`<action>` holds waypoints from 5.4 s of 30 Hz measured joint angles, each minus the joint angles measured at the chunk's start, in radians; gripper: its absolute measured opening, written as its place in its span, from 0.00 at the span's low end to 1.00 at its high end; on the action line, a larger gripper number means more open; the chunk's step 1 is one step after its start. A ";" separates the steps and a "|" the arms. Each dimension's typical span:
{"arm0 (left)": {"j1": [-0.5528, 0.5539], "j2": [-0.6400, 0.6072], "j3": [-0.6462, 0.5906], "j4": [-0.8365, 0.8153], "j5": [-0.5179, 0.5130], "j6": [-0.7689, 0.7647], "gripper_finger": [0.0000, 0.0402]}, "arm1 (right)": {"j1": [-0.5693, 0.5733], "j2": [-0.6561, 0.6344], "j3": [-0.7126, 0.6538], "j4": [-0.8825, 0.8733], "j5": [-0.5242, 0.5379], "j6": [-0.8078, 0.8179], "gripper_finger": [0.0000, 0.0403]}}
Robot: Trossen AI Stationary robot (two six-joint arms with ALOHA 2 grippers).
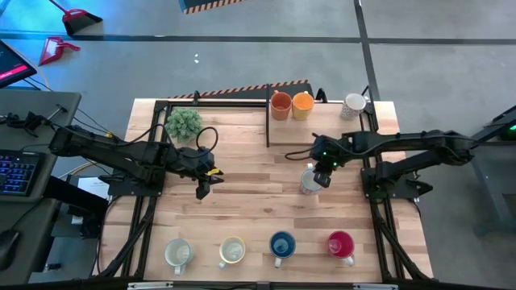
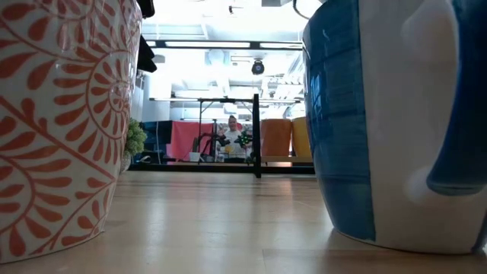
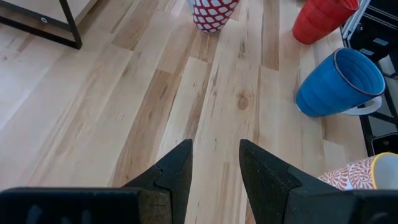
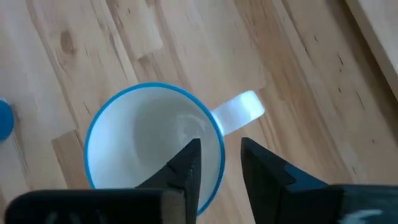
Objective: Place coffee mugs
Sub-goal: Put the red patterned mug on the shelf
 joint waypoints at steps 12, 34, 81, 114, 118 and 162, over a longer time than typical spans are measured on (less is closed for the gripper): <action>0.000 0.000 0.000 -0.002 0.001 0.019 0.30 | 0.015 0.106 0.000 0.041 -0.032 -0.016 0.25; 0.000 0.000 0.000 -0.002 0.001 0.019 0.30 | 0.025 0.255 0.023 0.111 0.066 0.009 0.01; 0.000 0.000 0.000 -0.008 0.002 0.010 0.30 | -0.763 0.421 0.420 -0.139 0.211 -0.462 0.00; 0.000 0.000 0.000 -0.008 0.001 -0.008 0.30 | -0.900 0.467 0.427 -0.047 0.156 -0.570 0.08; 0.000 0.000 0.000 -0.008 0.001 -0.009 0.30 | -0.899 0.467 0.427 -0.049 0.155 -0.573 0.09; 0.000 0.000 0.000 -0.010 0.001 -0.009 0.30 | -0.899 0.466 0.427 -0.028 0.146 -0.617 0.16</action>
